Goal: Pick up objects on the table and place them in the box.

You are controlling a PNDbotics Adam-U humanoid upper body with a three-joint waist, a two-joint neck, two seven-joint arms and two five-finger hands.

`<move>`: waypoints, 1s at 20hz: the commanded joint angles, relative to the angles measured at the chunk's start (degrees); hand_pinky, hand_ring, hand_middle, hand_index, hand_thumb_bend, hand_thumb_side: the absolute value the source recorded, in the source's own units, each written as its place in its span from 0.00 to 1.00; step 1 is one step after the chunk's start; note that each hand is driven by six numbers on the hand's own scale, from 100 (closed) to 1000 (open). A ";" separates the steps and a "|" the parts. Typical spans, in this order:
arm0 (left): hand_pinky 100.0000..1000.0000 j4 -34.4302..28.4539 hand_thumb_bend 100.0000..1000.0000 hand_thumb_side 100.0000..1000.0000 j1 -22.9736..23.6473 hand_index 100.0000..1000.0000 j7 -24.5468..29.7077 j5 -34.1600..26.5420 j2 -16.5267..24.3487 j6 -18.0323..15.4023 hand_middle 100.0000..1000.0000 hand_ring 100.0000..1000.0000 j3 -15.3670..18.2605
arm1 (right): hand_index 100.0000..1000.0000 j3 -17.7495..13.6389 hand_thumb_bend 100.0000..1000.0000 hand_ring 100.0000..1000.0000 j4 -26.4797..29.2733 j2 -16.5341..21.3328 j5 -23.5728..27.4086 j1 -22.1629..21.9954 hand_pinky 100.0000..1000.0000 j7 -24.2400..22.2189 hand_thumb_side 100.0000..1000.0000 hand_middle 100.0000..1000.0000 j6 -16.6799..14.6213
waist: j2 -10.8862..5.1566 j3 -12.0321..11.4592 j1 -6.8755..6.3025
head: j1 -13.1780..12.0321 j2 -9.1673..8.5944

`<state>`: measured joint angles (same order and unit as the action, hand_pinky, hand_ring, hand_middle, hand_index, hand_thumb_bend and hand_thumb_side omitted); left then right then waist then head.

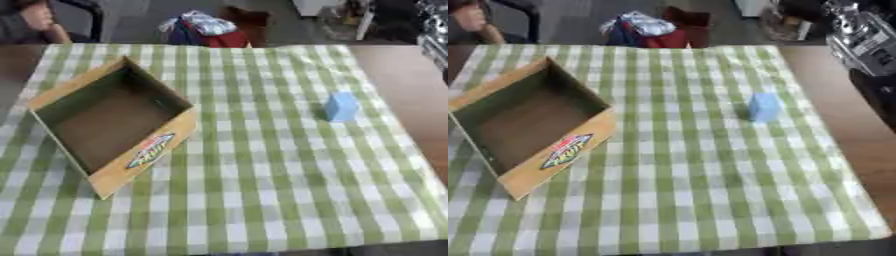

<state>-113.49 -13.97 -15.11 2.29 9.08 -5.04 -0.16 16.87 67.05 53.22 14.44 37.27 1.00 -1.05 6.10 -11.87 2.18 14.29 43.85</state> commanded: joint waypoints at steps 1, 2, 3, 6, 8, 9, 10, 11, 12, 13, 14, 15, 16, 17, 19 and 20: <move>0.61 -1.11 0.00 0.64 -0.93 0.67 0.35 -0.33 1.31 -0.15 0.63 0.54 -0.27 | 0.97 2.93 0.00 1.00 -3.99 3.30 -2.94 0.65 0.80 -2.64 0.36 0.99 -2.02 | -0.51 -0.19 0.04 | 0.53 0.26; 0.61 -1.11 0.00 0.64 -0.95 0.67 0.38 -0.33 1.31 -0.15 0.63 0.54 -0.28 | 0.97 3.68 0.00 1.00 -5.29 3.32 -3.74 0.60 0.81 -3.44 0.37 0.99 -2.75 | -0.49 -0.27 0.07 | 0.59 0.26; 0.61 -1.11 0.00 0.64 -0.95 0.67 0.40 -0.33 1.29 -0.14 0.63 0.54 -0.29 | 0.97 4.22 0.00 1.00 -6.63 3.22 -4.56 0.66 0.81 -4.26 0.37 0.99 -3.54 | -0.48 -0.31 0.09 | 0.60 0.26; 0.61 -1.11 0.00 0.64 -0.89 0.67 0.41 -0.28 1.25 -0.10 0.63 0.54 -0.26 | 0.98 4.90 0.00 1.00 -10.08 2.66 -7.18 1.08 0.82 -6.88 0.38 0.99 -6.14 | -0.48 -0.28 0.11 | 0.43 0.26; 0.61 -1.11 0.00 0.64 -0.85 0.67 0.37 -0.24 1.25 -0.09 0.63 0.54 -0.22 | 0.98 4.66 0.00 1.00 -11.50 2.43 -8.94 1.18 0.82 -8.64 0.38 0.99 -7.89 | -0.50 -0.20 0.13 | 0.32 0.26; 0.61 -1.11 0.00 0.64 -0.83 0.67 0.36 -0.22 1.25 -0.09 0.63 0.54 -0.21 | 0.98 4.43 0.00 1.00 -12.09 2.37 -9.75 1.21 0.82 -9.45 0.38 0.99 -8.70 | -0.50 -0.17 0.15 | 0.28 0.26; 0.61 -1.11 0.00 0.64 -0.80 0.67 0.35 -0.20 1.24 -0.08 0.63 0.54 -0.20 | 0.98 4.21 0.00 1.00 -12.70 2.33 -10.60 1.21 0.82 -10.30 0.38 0.99 -9.47 | -0.51 -0.16 0.18 | 0.25 0.26; 0.61 -1.11 0.00 0.64 -0.79 0.67 0.34 -0.19 1.24 -0.09 0.63 0.54 -0.19 | 0.98 3.95 0.01 1.00 -13.29 2.29 -11.46 1.22 0.82 -11.16 0.38 0.99 -10.16 | -0.51 -0.14 0.20 | 0.22 0.26; 0.61 -1.11 0.00 0.64 -0.77 0.67 0.32 -0.18 1.23 -0.08 0.63 0.54 -0.16 | 0.98 3.68 0.02 1.00 -13.81 2.25 -12.32 1.25 0.83 -12.02 0.38 0.99 -10.77 | -0.52 -0.12 0.22 | 0.19 0.26; 0.61 -1.11 0.00 0.64 -0.74 0.67 0.29 -0.16 1.22 -0.08 0.63 0.54 -0.14 | 0.98 3.35 0.02 1.00 -14.28 2.19 -13.21 1.29 0.83 -12.92 0.38 0.99 -11.37 | -0.53 -0.10 0.24 | 0.15 0.26; 0.61 -1.11 0.00 0.64 -0.68 0.67 0.25 -0.14 1.20 -0.07 0.62 0.54 -0.09 | 0.98 1.91 0.06 1.00 -14.75 1.88 -16.85 1.71 0.83 -16.56 0.38 0.99 -12.20 | -0.56 0.02 0.19 | 0.00 0.26; 0.61 -1.11 0.00 0.64 -0.58 0.67 0.17 -0.10 1.18 -0.05 0.62 0.54 0.02 | 0.98 -1.30 0.10 1.00 -15.27 1.11 -22.94 2.55 0.84 -22.54 0.39 0.99 -13.53 | -0.61 0.25 0.11 | -0.22 0.26; 0.61 -1.11 0.00 0.64 -0.49 0.67 0.07 -0.06 1.17 -0.03 0.62 0.54 0.13 | 0.98 -4.72 0.14 1.00 -15.78 0.28 -28.52 3.30 0.84 -27.86 0.39 0.99 -15.10 | -0.65 0.47 0.05 | -0.40 0.26; 0.61 -1.11 0.00 0.64 -0.42 0.67 0.00 -0.02 1.16 -0.02 0.62 0.54 0.20 | 0.99 -7.36 0.15 1.00 -16.21 -0.34 -32.65 3.82 0.84 -31.61 0.38 0.99 -16.54 | -0.67 0.62 0.02 | -0.52 0.26; 0.61 -1.11 0.00 0.64 -0.33 0.67 -0.04 0.05 1.16 0.03 0.62 0.54 0.25 | 0.99 -10.20 0.27 1.00 -16.69 -0.96 -38.03 4.31 0.85 -35.91 0.34 1.00 -19.02 | -0.70 0.80 0.03 | -0.63 0.26; 0.61 -1.11 0.00 0.64 -0.30 0.67 -0.03 0.07 1.15 0.05 0.62 0.54 0.26 | 1.00 -10.89 0.31 1.00 -16.81 -1.12 -39.66 4.43 0.86 -37.03 0.32 1.00 -19.97 | -0.70 0.86 0.05 | -0.66 0.26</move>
<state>-113.49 -13.95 -14.97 2.35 9.09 -5.00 -0.35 8.27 50.33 50.74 -22.00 40.54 -33.52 -19.75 6.20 -11.09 2.23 13.78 43.85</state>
